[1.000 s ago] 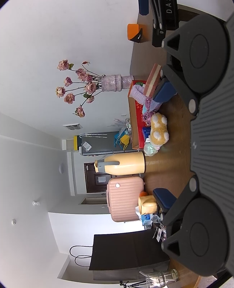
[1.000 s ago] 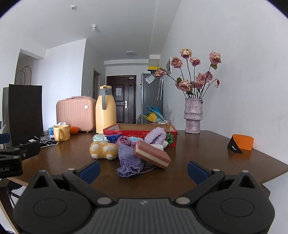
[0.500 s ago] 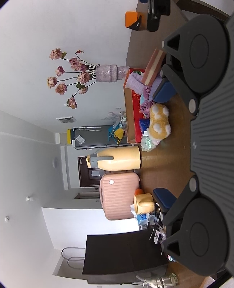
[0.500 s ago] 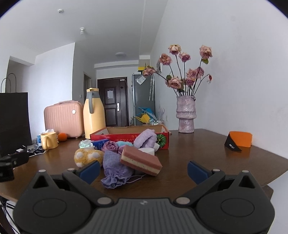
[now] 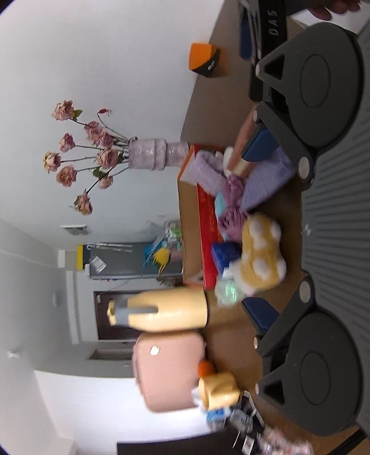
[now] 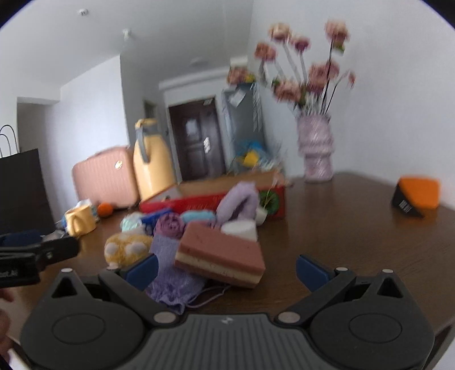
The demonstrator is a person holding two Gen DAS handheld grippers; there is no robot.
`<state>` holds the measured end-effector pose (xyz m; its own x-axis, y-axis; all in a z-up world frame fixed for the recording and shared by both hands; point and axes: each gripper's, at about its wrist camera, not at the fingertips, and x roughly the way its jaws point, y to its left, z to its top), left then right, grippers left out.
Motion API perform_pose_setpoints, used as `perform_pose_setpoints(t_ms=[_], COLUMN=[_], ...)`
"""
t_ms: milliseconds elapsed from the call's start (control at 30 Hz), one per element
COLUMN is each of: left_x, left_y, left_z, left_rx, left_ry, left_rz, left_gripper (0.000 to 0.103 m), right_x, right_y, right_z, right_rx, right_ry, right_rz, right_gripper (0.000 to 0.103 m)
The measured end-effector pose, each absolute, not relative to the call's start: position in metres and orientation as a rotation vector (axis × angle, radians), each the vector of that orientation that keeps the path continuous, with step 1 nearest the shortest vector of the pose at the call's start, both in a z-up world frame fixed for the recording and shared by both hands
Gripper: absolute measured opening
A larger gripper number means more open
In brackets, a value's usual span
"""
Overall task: Organize soft objects
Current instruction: 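Reach the right tool to the pink-and-cream sponge and close on it, then carry the sponge with the right tool into the cardboard box and release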
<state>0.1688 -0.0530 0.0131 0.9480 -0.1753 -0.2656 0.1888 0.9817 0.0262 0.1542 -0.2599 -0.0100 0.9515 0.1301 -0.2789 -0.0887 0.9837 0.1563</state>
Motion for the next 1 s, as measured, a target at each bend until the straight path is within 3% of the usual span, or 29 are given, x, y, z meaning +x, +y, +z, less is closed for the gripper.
perform_pose_setpoints(t_ms=[100,167,233,367,433,500,800,833,867,1000], left_x=[0.192,0.206,0.218,0.244,0.252,0.258,0.270,0.270,0.270,0.260], left_y=[-0.070,-0.082,-0.092,-0.110,-0.115,-0.120,-0.112,-0.110,-0.108,-0.101], left_z=[0.014,0.014,0.014,0.009,0.006,0.003,-0.005,-0.004,-0.003,0.008], left_rx=[0.019,0.005,0.002,-0.016,-0.037,-0.039,-0.121,-0.132,-0.145,-0.173], left_ry=[0.318,0.340,0.359,0.439,0.468,0.497,0.568,0.570,0.569,0.521], left_rz=[-0.242,-0.262,-0.281,-0.343,-0.368,-0.374,-0.373,-0.377,-0.375,-0.379], left_gripper=[0.103,0.096,0.069,0.050,0.039,0.037,0.033,0.032,0.030,0.026], right_x=[0.176,0.190,0.205,0.236,0.253,0.266,0.294,0.296,0.298,0.295], right_y=[-0.275,-0.287,-0.293,-0.304,-0.311,-0.317,-0.329,-0.331,-0.333,-0.335], right_z=[-0.013,-0.014,-0.014,-0.015,-0.019,-0.024,-0.045,-0.048,-0.051,-0.049], right_rx=[0.191,0.213,0.194,0.237,0.301,0.360,0.551,0.578,0.610,0.672], right_ry=[0.358,0.387,0.410,0.468,0.513,0.546,0.608,0.613,0.620,0.627], right_rz=[0.172,0.177,0.165,0.163,0.198,0.228,0.308,0.315,0.321,0.348], right_gripper=[0.103,0.103,0.098,0.058,0.047,0.043,0.044,0.042,0.032,0.031])
